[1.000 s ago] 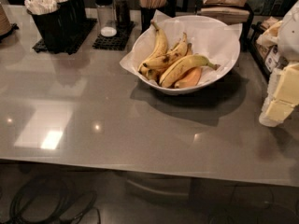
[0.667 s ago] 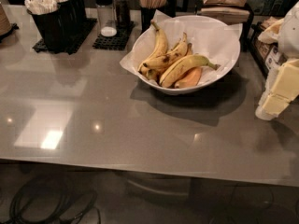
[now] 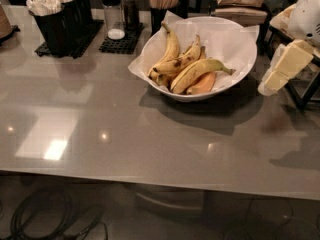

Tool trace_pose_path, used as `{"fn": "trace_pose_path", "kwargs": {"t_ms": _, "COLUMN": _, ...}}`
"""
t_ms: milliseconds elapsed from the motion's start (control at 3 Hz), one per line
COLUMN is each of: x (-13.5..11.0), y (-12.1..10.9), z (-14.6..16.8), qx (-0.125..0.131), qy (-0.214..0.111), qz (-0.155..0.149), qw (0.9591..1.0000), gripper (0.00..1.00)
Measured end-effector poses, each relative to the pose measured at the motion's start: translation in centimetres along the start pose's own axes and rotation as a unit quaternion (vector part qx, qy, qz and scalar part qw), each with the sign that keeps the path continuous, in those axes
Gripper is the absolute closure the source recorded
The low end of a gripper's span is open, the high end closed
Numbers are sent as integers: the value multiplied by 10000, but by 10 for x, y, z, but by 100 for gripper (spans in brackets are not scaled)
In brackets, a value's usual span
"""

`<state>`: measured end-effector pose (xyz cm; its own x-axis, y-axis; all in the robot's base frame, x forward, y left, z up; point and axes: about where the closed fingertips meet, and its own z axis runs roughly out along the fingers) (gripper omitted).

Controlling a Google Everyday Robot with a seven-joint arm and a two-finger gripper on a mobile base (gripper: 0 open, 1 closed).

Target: Pick banana from white bowl

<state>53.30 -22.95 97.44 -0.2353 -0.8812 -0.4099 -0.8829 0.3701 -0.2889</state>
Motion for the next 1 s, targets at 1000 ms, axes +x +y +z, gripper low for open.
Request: {"fn": "trace_pose_path", "kwargs": {"t_ms": 1000, "x": -61, "y": -49, "z": 57, "qx": -457, "qy": -880, "qz": -1117, "qw": 9888, "gripper": 0}}
